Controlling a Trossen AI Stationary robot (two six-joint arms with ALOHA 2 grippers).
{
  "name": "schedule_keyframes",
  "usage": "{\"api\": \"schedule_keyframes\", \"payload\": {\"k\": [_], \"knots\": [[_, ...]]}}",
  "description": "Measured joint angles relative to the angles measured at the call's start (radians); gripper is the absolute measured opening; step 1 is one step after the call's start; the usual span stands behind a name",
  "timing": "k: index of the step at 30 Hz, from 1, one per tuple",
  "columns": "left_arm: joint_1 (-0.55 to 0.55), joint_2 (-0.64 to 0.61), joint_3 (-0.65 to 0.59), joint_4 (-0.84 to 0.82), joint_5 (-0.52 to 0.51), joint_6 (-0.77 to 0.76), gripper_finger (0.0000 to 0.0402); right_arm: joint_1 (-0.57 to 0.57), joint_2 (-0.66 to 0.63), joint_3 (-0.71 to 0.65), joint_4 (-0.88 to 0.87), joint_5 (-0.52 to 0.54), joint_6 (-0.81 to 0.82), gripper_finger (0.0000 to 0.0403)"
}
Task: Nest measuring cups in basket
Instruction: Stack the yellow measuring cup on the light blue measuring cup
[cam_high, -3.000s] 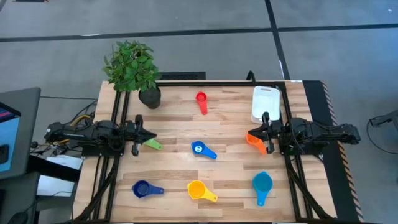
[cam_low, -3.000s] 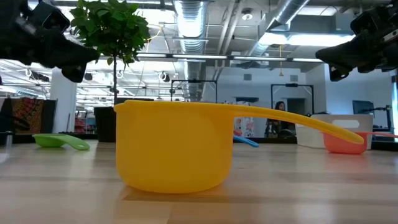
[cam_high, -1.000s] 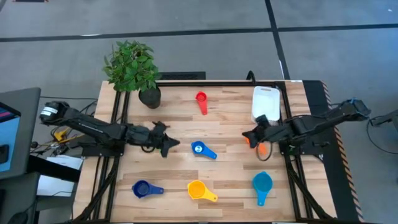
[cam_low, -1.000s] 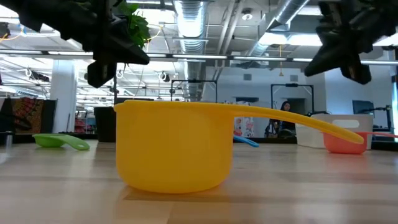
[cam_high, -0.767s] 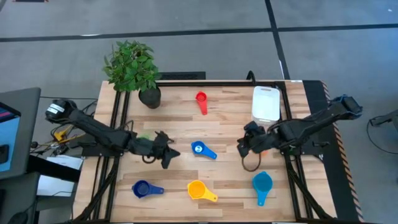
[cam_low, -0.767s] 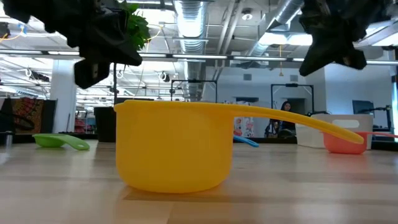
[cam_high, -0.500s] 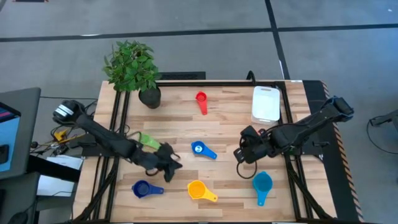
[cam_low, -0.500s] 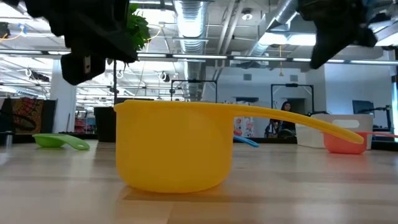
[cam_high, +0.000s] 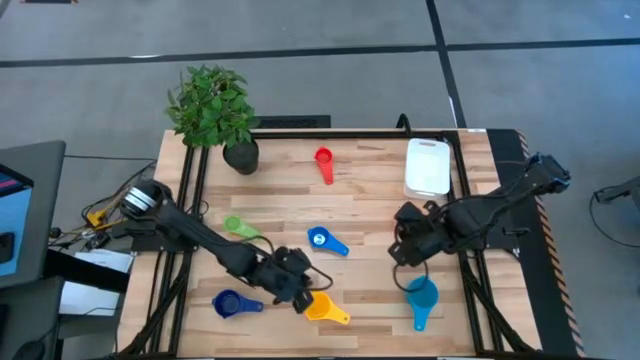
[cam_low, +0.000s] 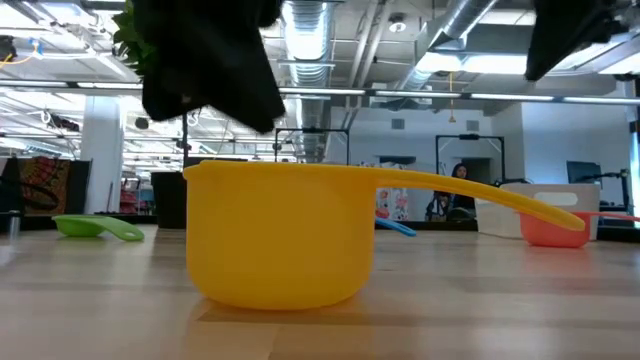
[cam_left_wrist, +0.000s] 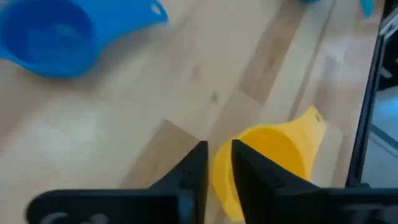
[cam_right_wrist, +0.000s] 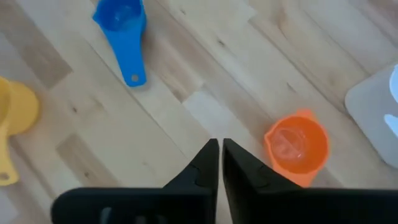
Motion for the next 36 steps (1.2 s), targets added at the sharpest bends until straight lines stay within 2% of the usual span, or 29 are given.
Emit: {"api": "schedule_keyframes", "payload": {"k": [4, 7, 11, 16, 25, 28, 32, 36], "knots": [[0.002, 0.042, 0.034, -0.049, 0.062, -0.184, 0.0106, 0.065, -0.055, 0.0, -0.031, 0.065, 0.058, 0.0088], [-0.001, 0.05, 0.051, -0.122, 0.1, -0.363, 0.012, 0.099, -0.085, 0.0, -0.059, 0.09, 0.112, 0.0118], [-0.022, 0.044, 0.113, -0.247, 0.125, -0.582, 0.0118, 0.119, -0.1, 0.0, -0.089, 0.097, 0.168, 0.0154], [-0.072, 0.051, 0.205, -0.379, 0.188, -0.737, 0.01, 0.125, -0.101, 0.0, -0.093, 0.099, 0.168, 0.0184], [-0.164, 0.08, 0.216, -0.384, -0.053, -1.022, 0.0099, 0.129, -0.101, 0.0, -0.102, 0.149, 0.163, 0.02], [-0.16, 0.12, 0.214, -0.365, -0.059, -1.052, 0.0112, 0.143, -0.101, 0.0, -0.112, 0.156, 0.163, 0.0198], [-0.153, 0.166, 0.213, -0.331, -0.003, -1.114, 0.0134, 0.173, -0.102, 0.0, -0.131, 0.155, 0.167, 0.0197], [-0.153, 0.169, 0.214, -0.247, -0.035, -1.101, 0.0151, 0.213, -0.102, 0.0, -0.167, 0.154, 0.213, 0.02]]}}
